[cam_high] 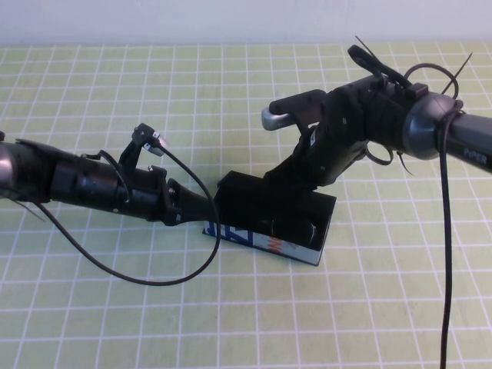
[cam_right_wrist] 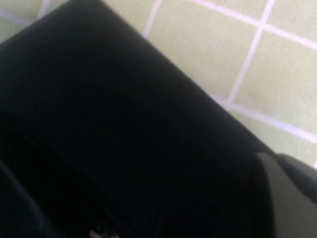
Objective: Take glasses out of glasses case
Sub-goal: Pick up the glasses from the glasses case
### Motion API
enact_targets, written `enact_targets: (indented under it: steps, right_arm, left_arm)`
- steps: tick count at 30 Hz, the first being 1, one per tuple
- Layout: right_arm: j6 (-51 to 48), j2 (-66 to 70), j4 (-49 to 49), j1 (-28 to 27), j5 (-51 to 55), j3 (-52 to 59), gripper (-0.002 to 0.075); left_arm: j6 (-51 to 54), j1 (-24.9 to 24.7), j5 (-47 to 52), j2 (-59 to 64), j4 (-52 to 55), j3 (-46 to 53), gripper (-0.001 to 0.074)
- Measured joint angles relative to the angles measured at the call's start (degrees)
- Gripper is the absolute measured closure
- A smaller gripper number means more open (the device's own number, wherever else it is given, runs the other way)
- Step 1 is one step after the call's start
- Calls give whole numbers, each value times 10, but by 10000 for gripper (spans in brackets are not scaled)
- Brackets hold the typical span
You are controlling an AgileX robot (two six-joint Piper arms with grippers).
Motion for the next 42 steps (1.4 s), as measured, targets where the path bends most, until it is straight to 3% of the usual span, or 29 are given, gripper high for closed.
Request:
enact_targets:
  steps: [11,20,24,31,42]
  right_arm:
    - [-112,0,67,0,113,-75,742]
    - [-305,0,204,4,269,-163,741]
    - [-349,0,192,18,280,-166,717]
    - [-344,-15,172,32,282,-135,573]
    - [-391,-83,172,35,248,-38,549]
  left_arm:
    - [-1,0,1,0,3,0,739]
    - [-1,0,11,0,13,-5,739]
    - [-18,0,24,2,18,-19,739]
    - [-53,0,31,2,43,-44,739]
    - [-59,0,32,3,53,-45,739]
